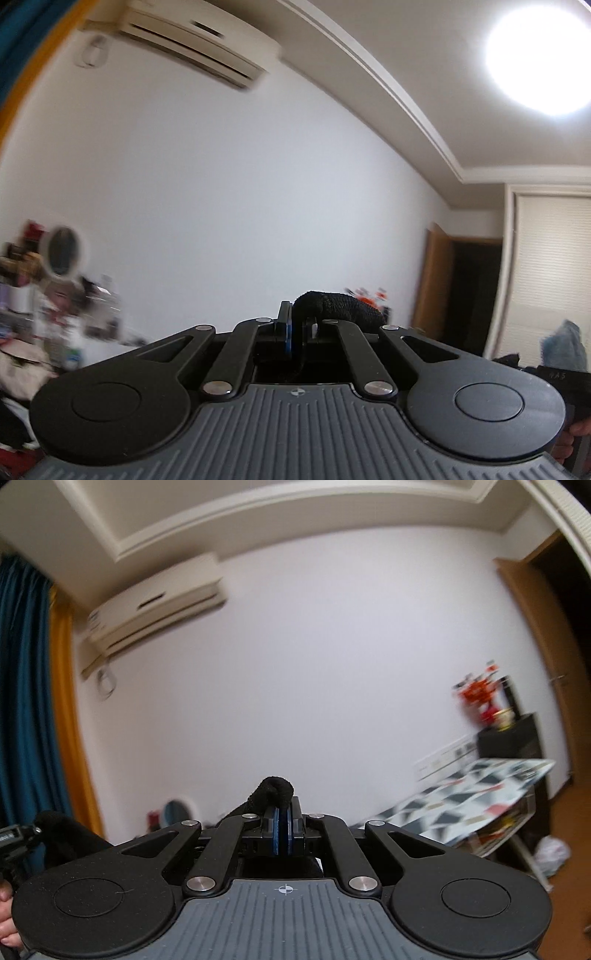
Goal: Fold clothes
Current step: 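Carry the black garment with both grippers across the room toward the table, then lower the black garment onto the geometric-print table with both grippers, then open both grippers and release the black sweater flat on the table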
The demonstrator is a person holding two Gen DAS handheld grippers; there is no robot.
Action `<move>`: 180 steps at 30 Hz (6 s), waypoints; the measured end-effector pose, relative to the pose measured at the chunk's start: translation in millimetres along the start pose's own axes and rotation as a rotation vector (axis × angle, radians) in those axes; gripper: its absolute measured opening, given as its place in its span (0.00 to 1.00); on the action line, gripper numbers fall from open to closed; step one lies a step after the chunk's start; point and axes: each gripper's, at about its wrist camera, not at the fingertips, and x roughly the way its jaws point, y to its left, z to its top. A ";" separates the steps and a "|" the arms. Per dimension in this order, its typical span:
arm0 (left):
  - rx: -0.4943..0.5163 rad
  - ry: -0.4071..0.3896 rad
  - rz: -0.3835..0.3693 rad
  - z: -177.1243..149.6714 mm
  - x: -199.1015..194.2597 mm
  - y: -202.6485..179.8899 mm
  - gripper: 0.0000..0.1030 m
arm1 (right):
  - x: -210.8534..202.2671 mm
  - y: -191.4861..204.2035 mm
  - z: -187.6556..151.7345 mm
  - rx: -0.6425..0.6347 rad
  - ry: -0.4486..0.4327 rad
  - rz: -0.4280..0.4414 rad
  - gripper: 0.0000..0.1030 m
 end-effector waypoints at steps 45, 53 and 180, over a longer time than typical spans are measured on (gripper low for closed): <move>-0.054 0.226 -0.107 -115.7 469.6 -121.3 0.05 | 231.9 -370.9 95.1 0.102 0.002 -0.240 0.03; -0.090 0.136 0.106 -116.1 549.0 -161.9 0.05 | 349.2 -475.7 138.2 0.098 0.036 -0.074 0.03; -0.424 0.901 0.791 -299.0 940.8 188.5 0.77 | 1111.6 -609.9 -72.4 -0.029 0.878 -0.268 0.99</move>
